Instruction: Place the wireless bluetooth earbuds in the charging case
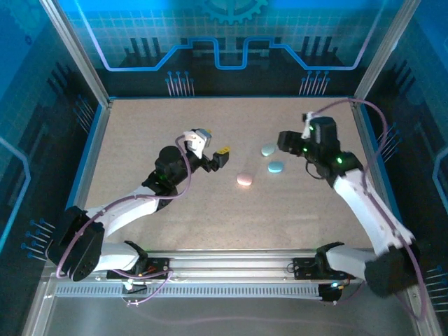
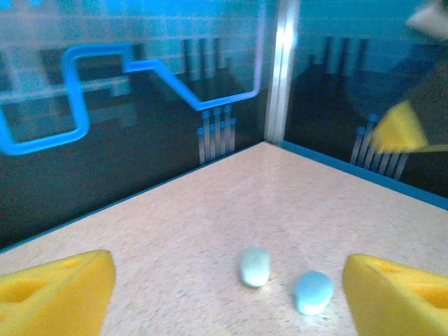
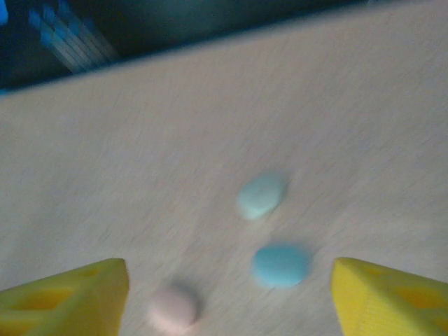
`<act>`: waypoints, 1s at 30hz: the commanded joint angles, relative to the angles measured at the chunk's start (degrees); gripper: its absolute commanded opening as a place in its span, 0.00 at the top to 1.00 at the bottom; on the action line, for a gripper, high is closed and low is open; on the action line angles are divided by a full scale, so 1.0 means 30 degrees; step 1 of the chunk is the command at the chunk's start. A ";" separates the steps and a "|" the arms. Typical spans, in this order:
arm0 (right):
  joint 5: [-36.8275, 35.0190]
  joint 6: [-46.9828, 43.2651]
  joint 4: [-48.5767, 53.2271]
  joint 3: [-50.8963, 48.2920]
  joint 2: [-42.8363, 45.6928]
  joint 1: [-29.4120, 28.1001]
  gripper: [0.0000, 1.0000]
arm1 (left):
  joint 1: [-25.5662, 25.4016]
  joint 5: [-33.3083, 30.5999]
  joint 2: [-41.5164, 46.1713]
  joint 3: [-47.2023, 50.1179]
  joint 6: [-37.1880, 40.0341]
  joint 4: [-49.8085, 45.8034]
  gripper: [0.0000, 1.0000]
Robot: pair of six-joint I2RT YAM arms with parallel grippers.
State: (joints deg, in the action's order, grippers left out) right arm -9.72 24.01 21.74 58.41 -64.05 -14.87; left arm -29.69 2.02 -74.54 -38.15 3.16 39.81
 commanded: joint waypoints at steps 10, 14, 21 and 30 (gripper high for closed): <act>0.0881 -0.4883 -0.7510 -0.6284 -0.4321 0.5360 0.00 | 0.5629 -0.5759 0.0233 0.1094 -0.3382 -0.4859 0.01; 0.2599 -0.5384 -1.1672 -0.7565 -0.5568 0.5142 0.00 | 0.6916 -0.6163 0.0270 0.1298 -0.1119 -0.6005 0.01; 0.3170 -0.7864 -1.8088 -0.9512 -0.6509 0.4448 0.00 | 0.7808 -0.3664 -0.1203 0.2469 0.0180 -0.3953 0.01; 0.1992 -0.8158 -2.1594 -1.1224 -0.7370 0.3813 0.00 | 0.9444 -0.2474 -0.4195 0.5265 -0.0665 0.3552 0.01</act>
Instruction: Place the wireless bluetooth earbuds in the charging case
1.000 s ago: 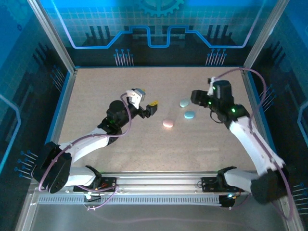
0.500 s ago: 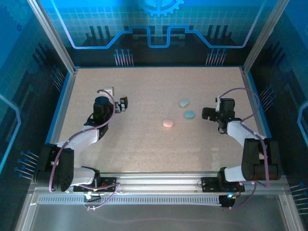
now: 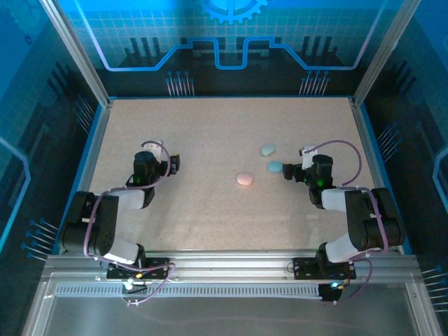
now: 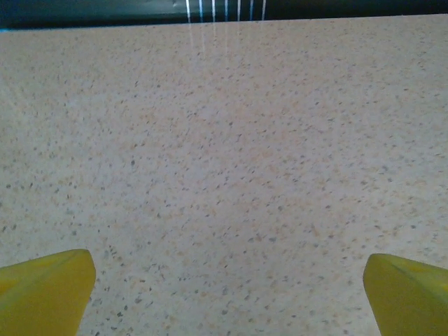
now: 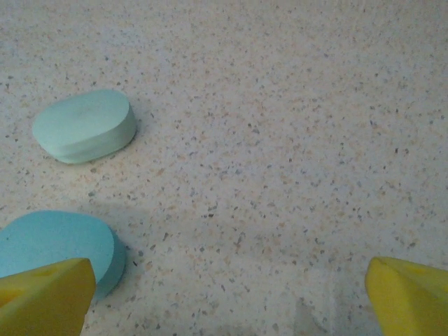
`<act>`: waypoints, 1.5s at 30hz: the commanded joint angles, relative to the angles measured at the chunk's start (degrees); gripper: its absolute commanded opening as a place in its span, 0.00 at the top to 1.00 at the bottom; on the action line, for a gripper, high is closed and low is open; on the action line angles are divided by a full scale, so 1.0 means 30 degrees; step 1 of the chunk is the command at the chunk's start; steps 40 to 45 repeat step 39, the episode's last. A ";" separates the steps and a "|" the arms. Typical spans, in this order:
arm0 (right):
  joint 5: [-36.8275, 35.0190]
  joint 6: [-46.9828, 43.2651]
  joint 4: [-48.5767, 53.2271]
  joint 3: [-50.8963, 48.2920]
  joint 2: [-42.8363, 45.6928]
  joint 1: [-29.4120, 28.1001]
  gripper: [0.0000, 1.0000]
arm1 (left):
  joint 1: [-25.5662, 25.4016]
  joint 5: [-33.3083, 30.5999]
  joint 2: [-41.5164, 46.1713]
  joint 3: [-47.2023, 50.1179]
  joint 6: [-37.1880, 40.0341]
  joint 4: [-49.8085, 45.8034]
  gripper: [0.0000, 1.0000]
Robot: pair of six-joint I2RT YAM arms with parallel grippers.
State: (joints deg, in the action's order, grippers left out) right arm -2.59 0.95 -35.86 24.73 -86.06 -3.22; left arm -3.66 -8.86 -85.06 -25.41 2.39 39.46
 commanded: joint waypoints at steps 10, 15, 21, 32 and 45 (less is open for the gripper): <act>-0.1975 -0.0160 -0.2882 -0.0215 -0.0016 -0.0333 0.00 | 0.0554 -0.2435 -0.1383 0.1577 -0.1239 0.5438 0.01; -0.2184 -0.0187 -0.2898 -0.0216 -0.0020 -0.0423 0.00 | 0.0577 -0.0791 -0.1354 0.1377 -0.0800 0.5006 0.01; -0.2217 -0.0188 -0.2901 -0.0218 -0.0024 -0.0451 0.00 | 0.0664 -0.0015 -0.1324 0.1291 -0.0642 0.4808 0.01; -0.2223 -0.0196 -0.2874 -0.0229 -0.0024 -0.0465 0.00 | 0.0613 -0.0093 -0.1326 0.1302 -0.0599 0.4892 0.01; -0.2224 -0.0199 -0.2901 -0.0208 -0.0024 -0.0463 0.00 | 0.0605 -0.0093 -0.1326 0.1314 -0.0617 0.4864 0.01</act>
